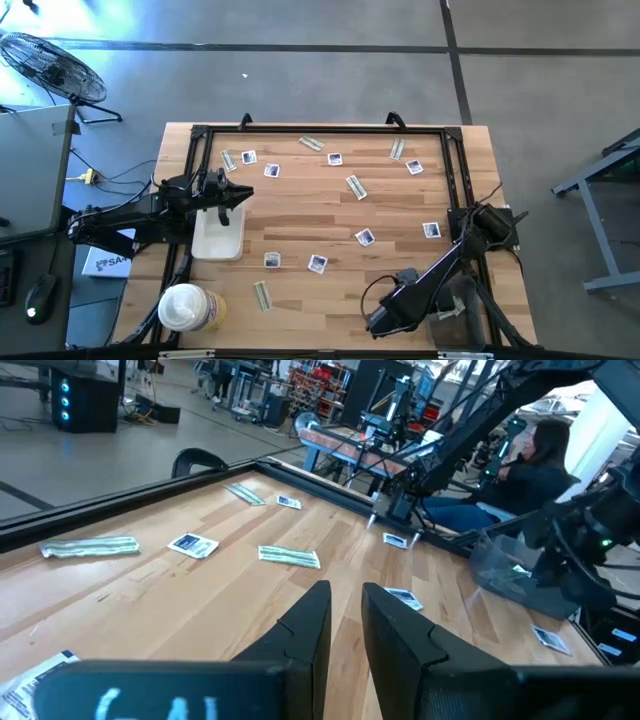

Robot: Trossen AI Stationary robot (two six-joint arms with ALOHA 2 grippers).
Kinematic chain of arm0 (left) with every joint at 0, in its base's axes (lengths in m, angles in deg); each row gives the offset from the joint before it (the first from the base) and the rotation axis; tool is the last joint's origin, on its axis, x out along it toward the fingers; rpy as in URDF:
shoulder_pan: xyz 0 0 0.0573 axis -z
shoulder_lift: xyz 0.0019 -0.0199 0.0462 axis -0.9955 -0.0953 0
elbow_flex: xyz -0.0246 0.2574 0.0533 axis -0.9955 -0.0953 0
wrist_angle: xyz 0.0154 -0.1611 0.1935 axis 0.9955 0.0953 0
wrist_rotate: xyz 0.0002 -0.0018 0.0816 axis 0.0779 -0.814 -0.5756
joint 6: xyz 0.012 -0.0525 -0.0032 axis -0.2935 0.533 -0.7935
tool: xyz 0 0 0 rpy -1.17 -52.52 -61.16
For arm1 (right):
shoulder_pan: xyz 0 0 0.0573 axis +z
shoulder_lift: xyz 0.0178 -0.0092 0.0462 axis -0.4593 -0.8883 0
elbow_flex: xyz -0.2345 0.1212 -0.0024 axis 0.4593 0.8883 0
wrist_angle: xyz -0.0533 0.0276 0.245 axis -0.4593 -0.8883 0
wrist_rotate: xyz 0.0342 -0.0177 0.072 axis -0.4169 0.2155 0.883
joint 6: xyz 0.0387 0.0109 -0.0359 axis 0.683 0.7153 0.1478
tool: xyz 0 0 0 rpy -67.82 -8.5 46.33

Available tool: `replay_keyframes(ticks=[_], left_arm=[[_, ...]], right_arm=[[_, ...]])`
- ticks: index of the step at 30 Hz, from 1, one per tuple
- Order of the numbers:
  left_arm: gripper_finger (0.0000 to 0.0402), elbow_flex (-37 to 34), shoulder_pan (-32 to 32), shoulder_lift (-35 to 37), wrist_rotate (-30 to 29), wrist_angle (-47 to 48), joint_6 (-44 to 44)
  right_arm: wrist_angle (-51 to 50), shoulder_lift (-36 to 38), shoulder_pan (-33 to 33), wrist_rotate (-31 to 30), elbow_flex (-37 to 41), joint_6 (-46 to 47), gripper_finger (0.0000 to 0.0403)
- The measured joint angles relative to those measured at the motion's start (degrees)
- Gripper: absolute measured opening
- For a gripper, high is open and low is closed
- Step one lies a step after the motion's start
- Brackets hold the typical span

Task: Pick & Place First Aid Supplies
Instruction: Put the green bandage pack into the black bin

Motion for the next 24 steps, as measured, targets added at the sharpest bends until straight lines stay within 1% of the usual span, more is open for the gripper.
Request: replay_keyframes(ticks=[2, 6, 11, 24], left_arm=[[0.006, 0.0, 0.0, 0.0, 0.0, 0.0, 0.0], [0.006, 0.0, 0.0, 0.0, 0.0, 0.0, 0.0], [0.006, 0.0, 0.0, 0.0, 0.0, 0.0, 0.0], [0.006, 0.0, 0.0, 0.0, 0.0, 0.0, 0.0]], right_arm=[[-0.3, 0.0, -0.5, -0.7, 0.3, 0.0, 0.012], [-4.3, 0.0, -1.1, -1.0, 0.3, 0.0, 0.011], [-6.5, 0.0, -1.4, 1.4, 0.3, 0.4, 0.0097], [-6.2, 0.0, -1.5, 1.5, 0.3, 0.6, 0.0058]])
